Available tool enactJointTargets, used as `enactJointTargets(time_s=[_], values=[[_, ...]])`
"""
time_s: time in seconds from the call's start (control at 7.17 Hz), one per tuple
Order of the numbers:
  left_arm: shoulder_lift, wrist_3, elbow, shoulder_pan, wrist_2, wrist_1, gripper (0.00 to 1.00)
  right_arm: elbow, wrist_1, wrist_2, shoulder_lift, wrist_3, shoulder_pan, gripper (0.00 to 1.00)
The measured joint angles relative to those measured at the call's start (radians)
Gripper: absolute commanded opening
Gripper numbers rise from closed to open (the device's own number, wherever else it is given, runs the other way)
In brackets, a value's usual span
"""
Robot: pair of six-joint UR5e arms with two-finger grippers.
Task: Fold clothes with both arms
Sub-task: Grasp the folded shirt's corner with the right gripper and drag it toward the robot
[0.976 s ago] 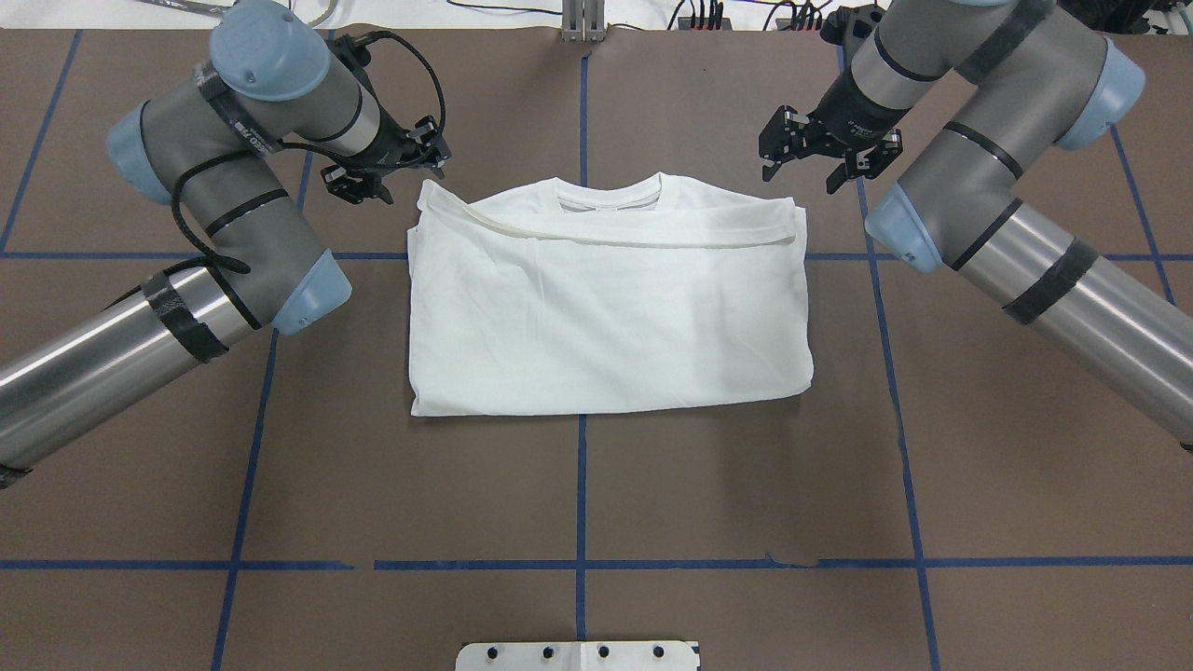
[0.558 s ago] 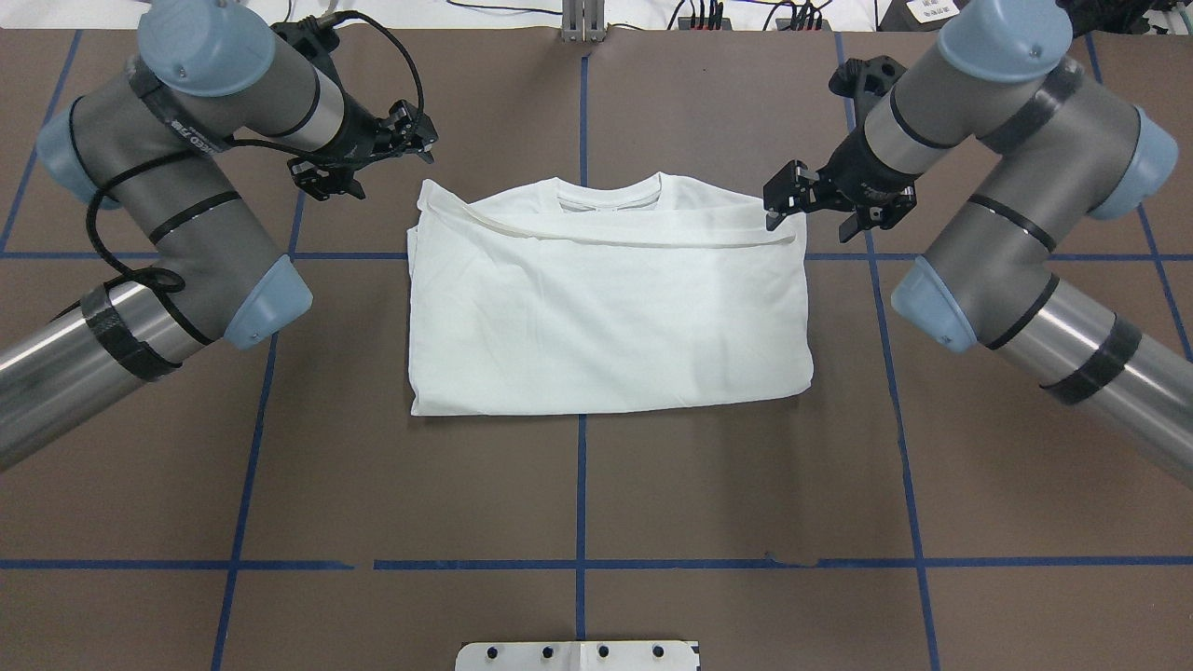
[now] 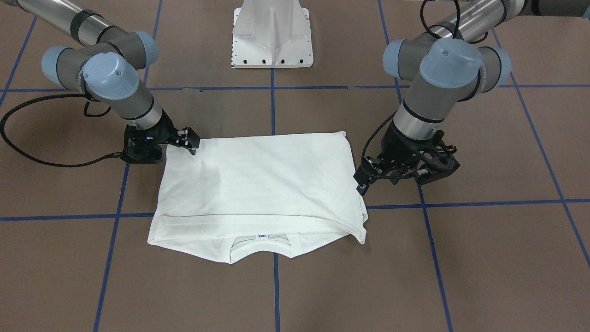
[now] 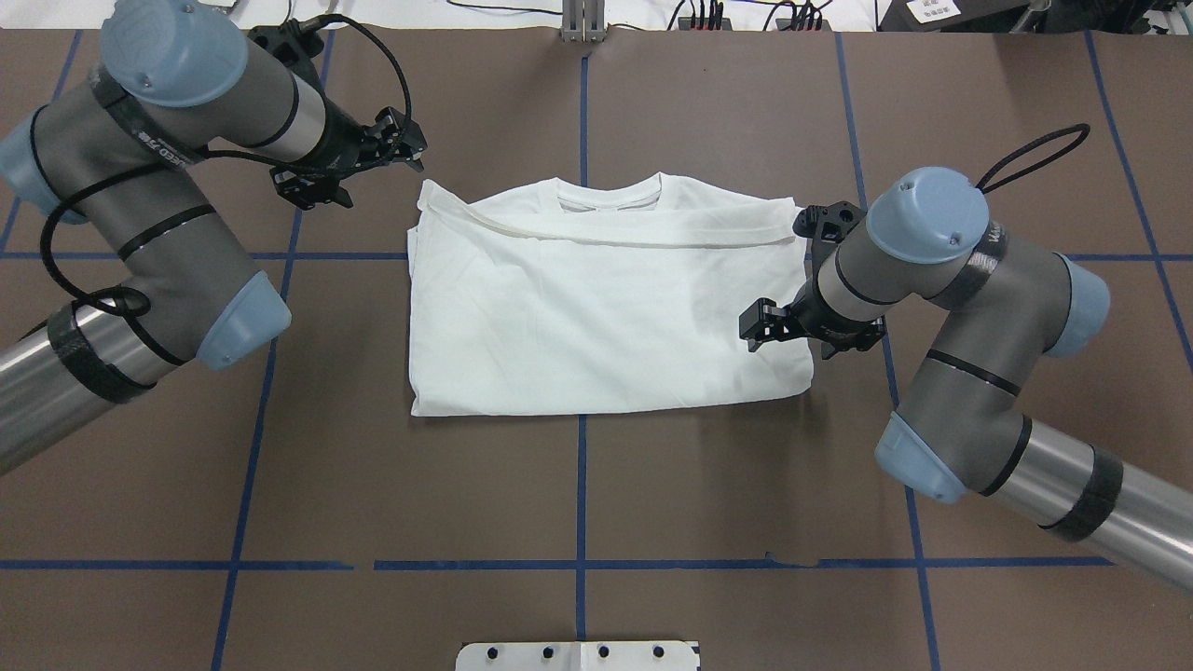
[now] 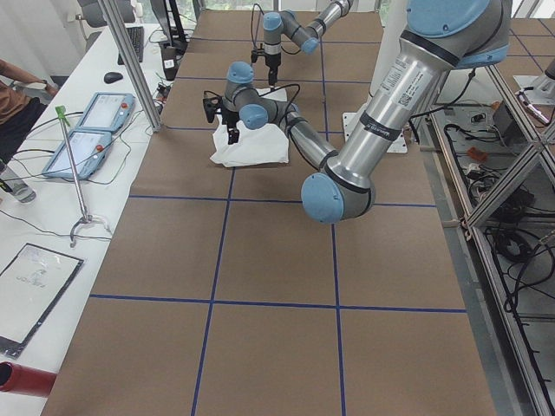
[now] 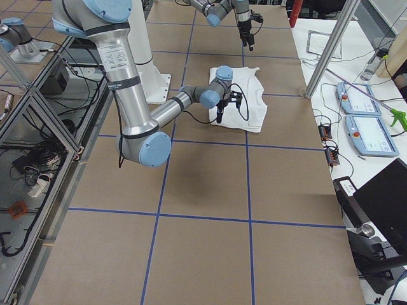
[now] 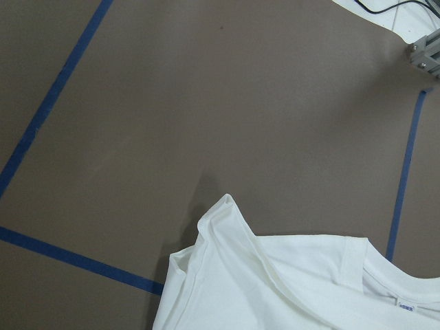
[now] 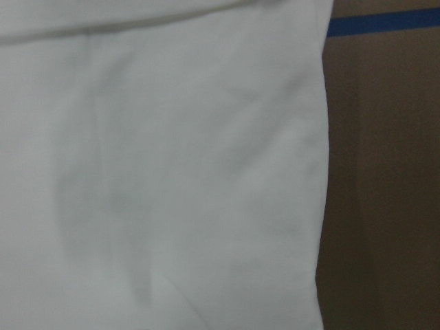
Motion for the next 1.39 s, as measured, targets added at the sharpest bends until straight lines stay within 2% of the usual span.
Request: enactJointTargets(time_s=[0.14,0.28,0.42,0.56,0.7,0.84,0.98,1.12,1.39], values=[[0.005,0.002,0.002,0.0,-0.001,-0.002,0.99,0.005,0.0,-0.002,-0.012,0.001,-0.005,0.99],[0.007,0.002,0.002,0.0,-0.001,-0.003,0.99,0.01,0.0,-0.003,-0.029,0.001,-0.007,0.93],[0.007,0.003,0.002,0.0,-0.001,-0.004,0.99,0.012,0.0,-0.003,-0.042,0.001,-0.008,0.72],[0.008,0.003,0.002,0.0,-0.001,-0.004,0.99,0.012,0.0,-0.002,-0.049,0.001,-0.011,0.6],[0.009,0.003,0.003,0.0,0.0,-0.004,0.99,0.012,0.0,-0.002,-0.05,0.001,-0.015,0.55],[0.009,0.003,0.004,0.0,0.001,-0.004,0.99,0.013,0.0,0.0,-0.05,0.001,-0.017,0.54],[0.01,0.003,0.005,0.001,0.008,-0.004,0.99,0.014,0.0,0.001,-0.049,0.001,-0.019,0.32],[0.012,0.003,0.006,0.001,0.022,-0.004,0.99,0.016,0.001,0.002,-0.049,0.002,-0.02,0.0],[0.012,0.003,0.008,0.002,0.034,-0.004,0.99,0.02,0.001,0.006,-0.047,0.017,-0.022,0.0]])
